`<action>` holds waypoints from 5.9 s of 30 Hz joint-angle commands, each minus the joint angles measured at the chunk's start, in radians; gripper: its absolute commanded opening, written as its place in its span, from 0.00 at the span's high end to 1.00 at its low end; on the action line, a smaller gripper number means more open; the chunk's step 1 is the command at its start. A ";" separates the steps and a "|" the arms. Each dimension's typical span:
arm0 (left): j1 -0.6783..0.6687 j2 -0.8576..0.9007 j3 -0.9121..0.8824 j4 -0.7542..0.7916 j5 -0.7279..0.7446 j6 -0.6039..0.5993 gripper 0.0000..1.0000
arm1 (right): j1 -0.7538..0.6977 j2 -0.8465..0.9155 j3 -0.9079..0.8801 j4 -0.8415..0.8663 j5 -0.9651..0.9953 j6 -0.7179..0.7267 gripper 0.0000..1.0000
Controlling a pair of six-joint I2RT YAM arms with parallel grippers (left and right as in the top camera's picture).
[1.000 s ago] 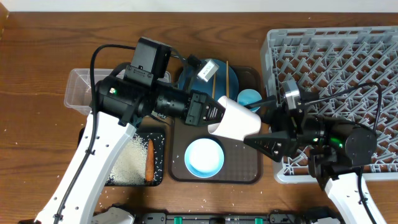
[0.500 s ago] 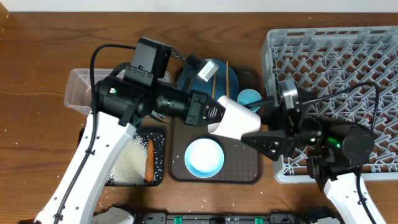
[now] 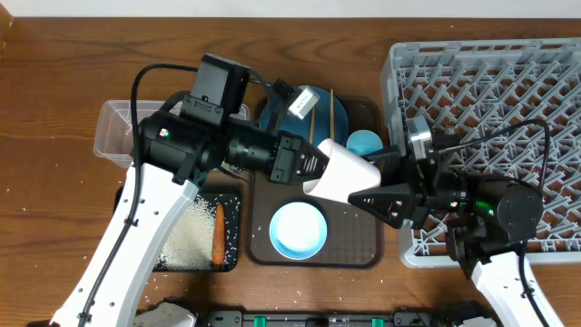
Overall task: Sort waste into correct bins and load items into the dishwasher rack
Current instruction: 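Grasp the pink cup with the right gripper from the left gripper, then release the left gripper and carry the cup right over the rack, then lower the pink cup upside down into the rack and release it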
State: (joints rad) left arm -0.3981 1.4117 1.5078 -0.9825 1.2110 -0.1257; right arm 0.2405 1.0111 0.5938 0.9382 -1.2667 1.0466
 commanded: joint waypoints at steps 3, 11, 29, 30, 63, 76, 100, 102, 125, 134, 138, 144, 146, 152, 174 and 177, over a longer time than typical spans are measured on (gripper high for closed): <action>-0.001 -0.009 0.003 -0.004 -0.019 0.002 0.94 | 0.009 -0.003 0.008 0.009 0.030 -0.095 0.53; -0.001 -0.009 0.003 -0.079 -0.179 0.002 0.92 | -0.015 -0.003 0.008 0.011 0.042 -0.106 0.54; -0.001 -0.009 0.003 -0.098 -0.574 -0.010 0.66 | -0.150 -0.003 0.008 -0.011 -0.056 -0.081 0.55; -0.001 -0.009 0.003 -0.098 -0.592 -0.010 0.66 | -0.165 -0.003 0.008 -0.015 -0.064 -0.077 0.55; -0.001 -0.009 0.001 -0.169 -0.820 -0.009 0.13 | -0.548 -0.003 0.008 -0.652 0.195 -0.291 0.60; -0.001 -0.009 0.001 -0.169 -0.820 -0.009 0.06 | -0.439 -0.002 0.400 -1.551 0.829 -0.779 0.63; -0.001 -0.009 0.001 -0.169 -0.820 -0.009 0.03 | -0.311 0.379 0.541 -1.898 1.053 -0.892 0.65; -0.001 -0.009 0.001 -0.169 -0.820 -0.009 0.02 | -0.311 0.414 0.536 -1.897 1.053 -0.893 0.65; -0.001 -0.009 0.001 -0.169 -0.820 -0.009 0.02 | -0.311 0.473 0.540 -1.942 1.052 -0.952 0.01; -0.001 -0.009 0.001 -0.169 -0.820 -0.009 0.02 | -0.311 0.409 0.586 -1.989 1.049 -0.978 0.15; -0.001 -0.009 0.001 -0.169 -0.820 -0.009 0.02 | -0.311 0.359 0.616 -2.001 1.049 -0.978 0.37; -0.001 -0.009 0.001 -0.169 -0.820 -0.009 0.02 | -0.311 0.313 0.619 -1.998 1.049 -0.977 0.99; -0.001 -0.009 0.001 -0.169 -0.820 -0.009 0.01 | -0.311 0.317 0.615 -1.997 1.049 -0.977 0.99; -0.001 -0.009 0.001 -0.169 -0.820 -0.009 0.01 | -0.311 0.338 0.592 -1.981 1.049 -0.977 0.99; -0.001 -0.009 0.001 -0.169 -0.820 -0.009 0.01 | -0.311 0.593 0.588 -1.941 1.057 -0.977 0.99; -0.001 -0.009 0.001 -0.169 -0.820 -0.009 0.01 | -0.311 0.636 0.588 -1.939 1.061 -0.977 0.99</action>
State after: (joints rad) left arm -0.4011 1.4044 1.5074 -1.1484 0.3931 -0.1341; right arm -0.0837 1.5764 1.1992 -0.9981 -0.2199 0.0711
